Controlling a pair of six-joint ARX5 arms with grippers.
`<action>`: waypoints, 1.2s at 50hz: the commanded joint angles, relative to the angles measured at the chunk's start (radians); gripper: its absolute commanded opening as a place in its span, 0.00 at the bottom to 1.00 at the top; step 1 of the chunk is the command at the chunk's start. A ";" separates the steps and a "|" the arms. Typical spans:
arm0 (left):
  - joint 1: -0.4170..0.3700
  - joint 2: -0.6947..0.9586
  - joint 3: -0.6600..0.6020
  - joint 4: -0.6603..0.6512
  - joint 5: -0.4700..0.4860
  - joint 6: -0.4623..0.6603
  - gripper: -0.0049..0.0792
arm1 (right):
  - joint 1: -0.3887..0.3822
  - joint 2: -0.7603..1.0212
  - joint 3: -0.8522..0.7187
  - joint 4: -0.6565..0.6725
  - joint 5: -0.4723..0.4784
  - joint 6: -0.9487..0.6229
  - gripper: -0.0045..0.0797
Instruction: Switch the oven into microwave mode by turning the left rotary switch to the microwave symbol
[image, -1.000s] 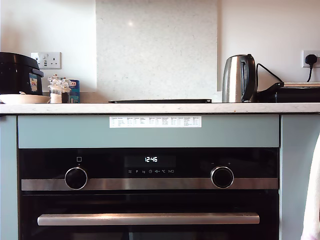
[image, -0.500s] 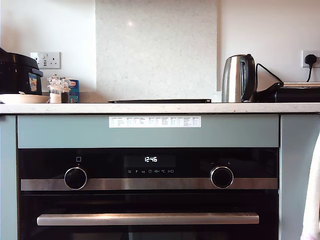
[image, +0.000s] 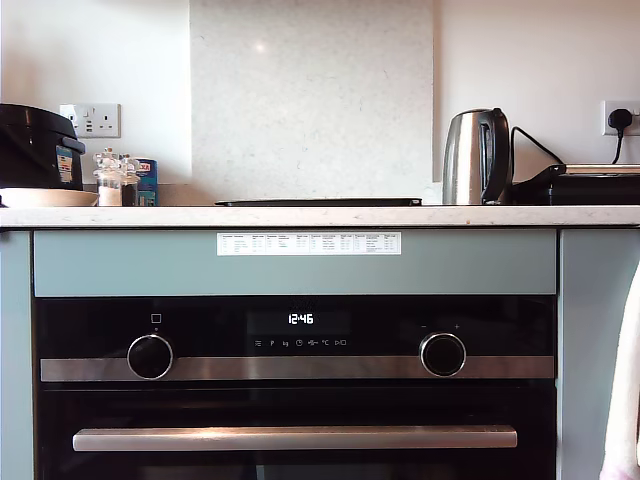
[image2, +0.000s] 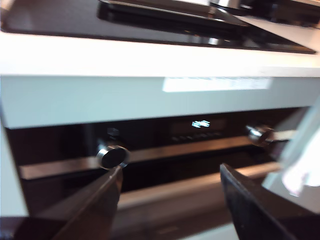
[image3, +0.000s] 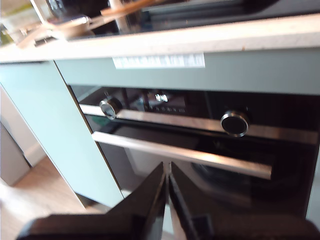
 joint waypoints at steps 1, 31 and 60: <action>-0.008 0.049 -0.008 0.041 -0.009 0.004 0.74 | 0.013 0.021 -0.005 0.006 0.019 -0.003 0.04; -0.024 0.564 0.039 0.446 -0.026 -0.011 0.74 | 0.020 0.043 -0.005 0.001 0.051 -0.003 0.04; -0.076 0.978 0.304 0.430 -0.148 -0.026 0.84 | 0.020 0.043 -0.005 -0.021 0.101 0.000 0.04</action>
